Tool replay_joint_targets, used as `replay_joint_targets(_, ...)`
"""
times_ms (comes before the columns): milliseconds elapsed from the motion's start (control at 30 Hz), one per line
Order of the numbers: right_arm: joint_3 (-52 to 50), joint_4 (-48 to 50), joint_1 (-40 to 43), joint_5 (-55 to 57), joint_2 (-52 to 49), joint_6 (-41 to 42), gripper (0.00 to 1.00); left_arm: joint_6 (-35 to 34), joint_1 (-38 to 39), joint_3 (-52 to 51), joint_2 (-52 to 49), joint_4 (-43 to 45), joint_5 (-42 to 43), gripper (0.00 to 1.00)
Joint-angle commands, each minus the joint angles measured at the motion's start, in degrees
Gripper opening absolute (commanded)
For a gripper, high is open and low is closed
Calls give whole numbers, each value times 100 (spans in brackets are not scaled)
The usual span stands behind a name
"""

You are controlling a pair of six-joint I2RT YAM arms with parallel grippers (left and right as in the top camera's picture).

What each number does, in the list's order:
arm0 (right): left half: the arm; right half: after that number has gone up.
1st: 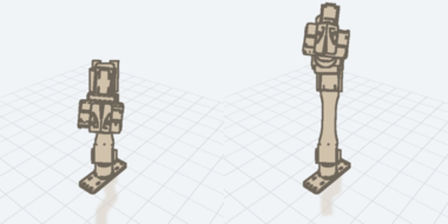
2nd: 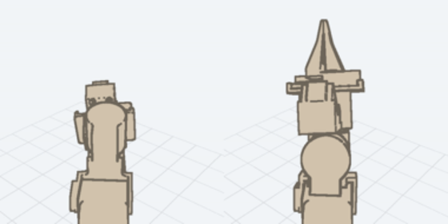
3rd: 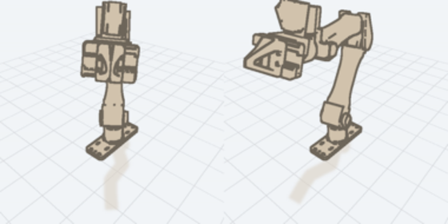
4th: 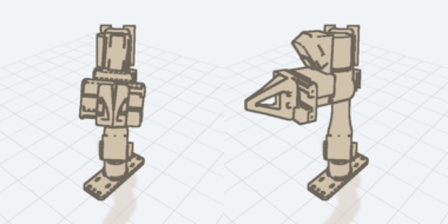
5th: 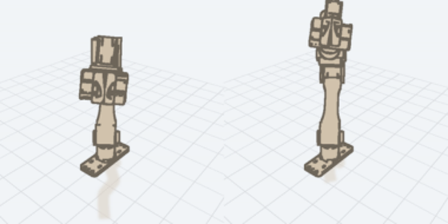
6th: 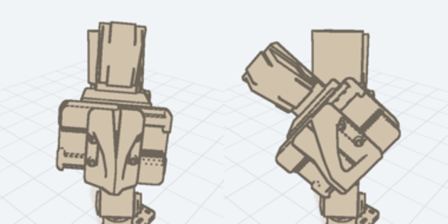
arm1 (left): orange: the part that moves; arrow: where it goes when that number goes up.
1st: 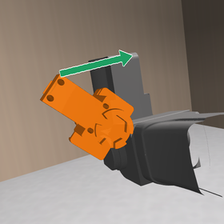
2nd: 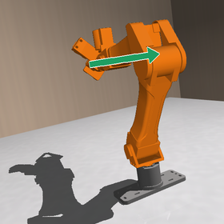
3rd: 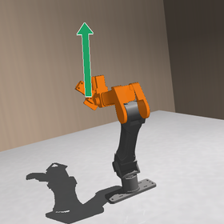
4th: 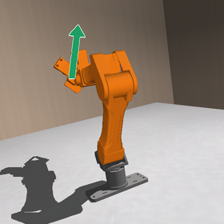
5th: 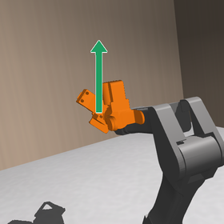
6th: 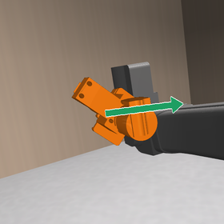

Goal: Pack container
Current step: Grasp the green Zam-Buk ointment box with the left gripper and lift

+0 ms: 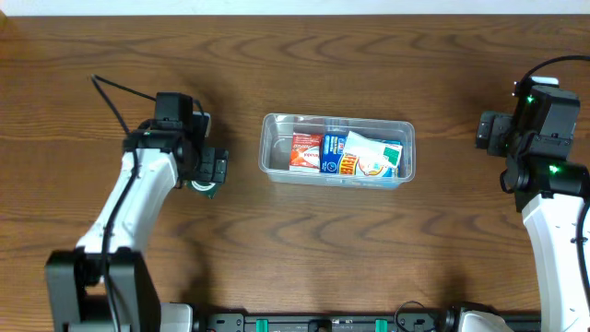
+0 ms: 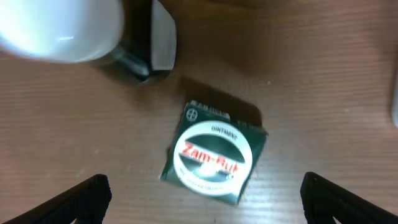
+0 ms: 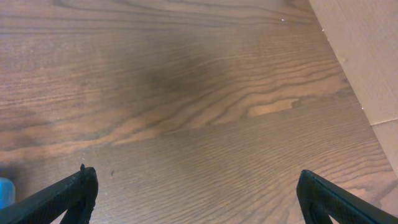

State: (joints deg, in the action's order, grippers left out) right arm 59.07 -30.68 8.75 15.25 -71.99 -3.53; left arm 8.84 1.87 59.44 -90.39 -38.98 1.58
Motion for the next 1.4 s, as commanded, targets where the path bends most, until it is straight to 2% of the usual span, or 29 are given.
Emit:
replay_joint_targets(0, 17, -9, 33, 63, 35, 72, 99, 83, -35, -85, -402, 79, 74, 98)
replay_joint_targets(200, 17, -7, 35, 63, 35, 72, 99, 103, -35, -85, -925, 173, 74, 98)
replay_joint_targets(500, 17, -9, 33, 63, 35, 72, 99, 138, -35, -85, -1154, 155, 103, 99)
replay_joint_targets(600, 17, -9, 35, 63, 35, 72, 99, 116, -35, -85, -1154, 114, 321, 90)
replay_joint_targets(700, 17, -9, 33, 63, 35, 72, 99, 57, -31, -85, -1154, 66, 575, 73)
replay_joint_targets(767, 17, -11, 33, 63, 35, 72, 99, -190, -28, -85, -1154, 50, 595, 68)
replay_joint_targets(1067, 17, -35, 35, 63, 35, 72, 99, -1152, -28, -85, -1154, -136, 595, 67)
replay_joint_targets(1367, 17, -46, 35, 63, 35, 72, 99, -1143, -28, -90, -1154, 107, 592, 70)
